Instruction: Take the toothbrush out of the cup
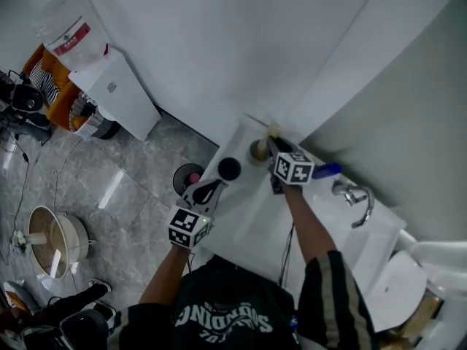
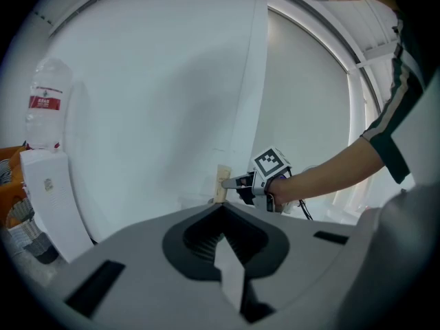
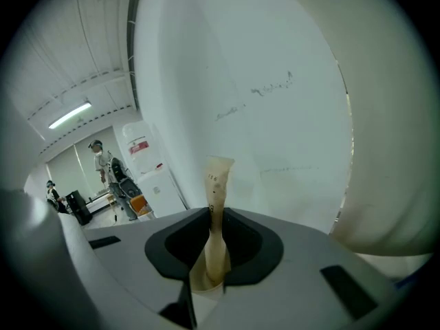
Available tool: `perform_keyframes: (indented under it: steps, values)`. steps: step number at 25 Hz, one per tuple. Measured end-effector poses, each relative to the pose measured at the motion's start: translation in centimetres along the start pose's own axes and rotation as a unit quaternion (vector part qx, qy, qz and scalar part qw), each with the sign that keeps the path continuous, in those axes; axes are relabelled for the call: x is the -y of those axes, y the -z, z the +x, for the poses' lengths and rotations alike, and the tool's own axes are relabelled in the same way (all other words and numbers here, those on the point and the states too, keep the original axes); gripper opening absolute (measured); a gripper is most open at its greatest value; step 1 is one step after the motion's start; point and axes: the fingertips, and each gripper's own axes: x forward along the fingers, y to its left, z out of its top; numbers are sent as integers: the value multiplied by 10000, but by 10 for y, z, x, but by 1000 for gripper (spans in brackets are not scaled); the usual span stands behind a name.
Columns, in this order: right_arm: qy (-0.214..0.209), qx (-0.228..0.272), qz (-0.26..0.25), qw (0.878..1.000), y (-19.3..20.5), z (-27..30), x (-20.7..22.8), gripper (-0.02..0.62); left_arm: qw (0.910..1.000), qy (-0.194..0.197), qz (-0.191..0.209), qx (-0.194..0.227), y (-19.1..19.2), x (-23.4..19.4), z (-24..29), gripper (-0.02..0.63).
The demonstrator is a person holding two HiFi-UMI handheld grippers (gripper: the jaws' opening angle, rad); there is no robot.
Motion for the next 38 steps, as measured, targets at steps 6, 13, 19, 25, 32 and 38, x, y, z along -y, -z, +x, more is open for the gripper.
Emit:
perform_keyframes:
  steps: [6, 13, 19, 25, 32, 38]
  values:
    - [42, 301, -212, 9993, -21, -17, -9, 46, 10000, 8, -6, 83, -5, -2, -4, 0]
    - [66, 970, -169, 9951, -62, -57, -21, 43, 9998, 45, 13, 215, -13, -2, -12, 0]
    - [-106, 1359, -375, 9900, -94, -100, -44, 43, 9993, 70, 90, 358, -22, 5, -16, 0]
    - [-174, 1513, -174, 9882, -93, -133, -56, 43, 9989, 64, 161, 441, -29, 7, -24, 0]
    - [-196, 1268, 17, 9917, -44, -149, -62, 43, 9989, 86, 154, 430, -22, 15, -34, 0]
    - [-357, 858, 135, 9956, 12, -144, -82, 43, 9990, 74, 179, 397, -17, 22, -40, 0]
